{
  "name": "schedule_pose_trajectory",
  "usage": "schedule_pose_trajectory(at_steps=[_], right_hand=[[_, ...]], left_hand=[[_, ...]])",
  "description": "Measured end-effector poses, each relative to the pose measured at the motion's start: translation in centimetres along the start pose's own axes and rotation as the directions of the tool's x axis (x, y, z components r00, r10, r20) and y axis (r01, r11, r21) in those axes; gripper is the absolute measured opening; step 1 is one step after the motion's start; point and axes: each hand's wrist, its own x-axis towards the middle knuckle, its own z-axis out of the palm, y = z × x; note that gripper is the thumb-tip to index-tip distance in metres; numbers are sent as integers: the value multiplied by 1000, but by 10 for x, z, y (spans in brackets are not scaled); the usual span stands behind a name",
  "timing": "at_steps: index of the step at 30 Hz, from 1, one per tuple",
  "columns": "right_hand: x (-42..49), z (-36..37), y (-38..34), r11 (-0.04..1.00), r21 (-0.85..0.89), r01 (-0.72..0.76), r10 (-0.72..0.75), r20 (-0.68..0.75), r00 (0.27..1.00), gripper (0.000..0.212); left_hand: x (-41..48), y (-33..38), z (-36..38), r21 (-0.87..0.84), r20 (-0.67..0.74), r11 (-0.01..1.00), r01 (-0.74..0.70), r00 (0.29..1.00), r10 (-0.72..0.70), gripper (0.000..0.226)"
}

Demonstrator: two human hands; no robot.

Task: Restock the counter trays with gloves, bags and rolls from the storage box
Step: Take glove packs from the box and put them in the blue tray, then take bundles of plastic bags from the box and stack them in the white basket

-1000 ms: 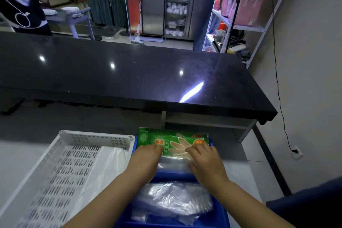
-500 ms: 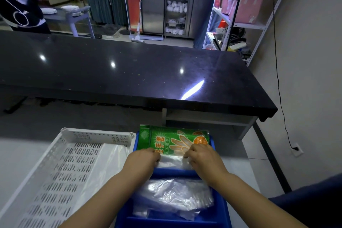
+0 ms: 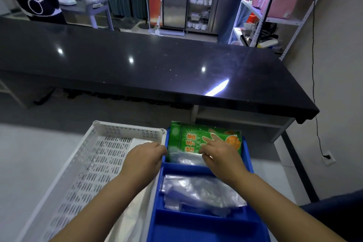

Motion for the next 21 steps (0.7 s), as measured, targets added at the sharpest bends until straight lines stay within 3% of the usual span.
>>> schedule_pose_trajectory(at_steps=[6,12,17,21], right_hand=[[15,17,-55,994,25,111,-112,48,993,17],[25,25,-107,945,72,318,-323,77,943,13],[25,40,-157,876,168,452,-472,110,875,17],[16,56,-207,770,232,594,-632,146,761,16]], left_hand=[[-43,-31,-30,42,-21,999,26,999,-25,11],[-108,-46,-46,86,-97,974,209,975,-201,14],[-178,-42,-54,95,-147,879,468,880,-452,4],[-248,-36,-67,90,-223,770,632,766,-602,12]])
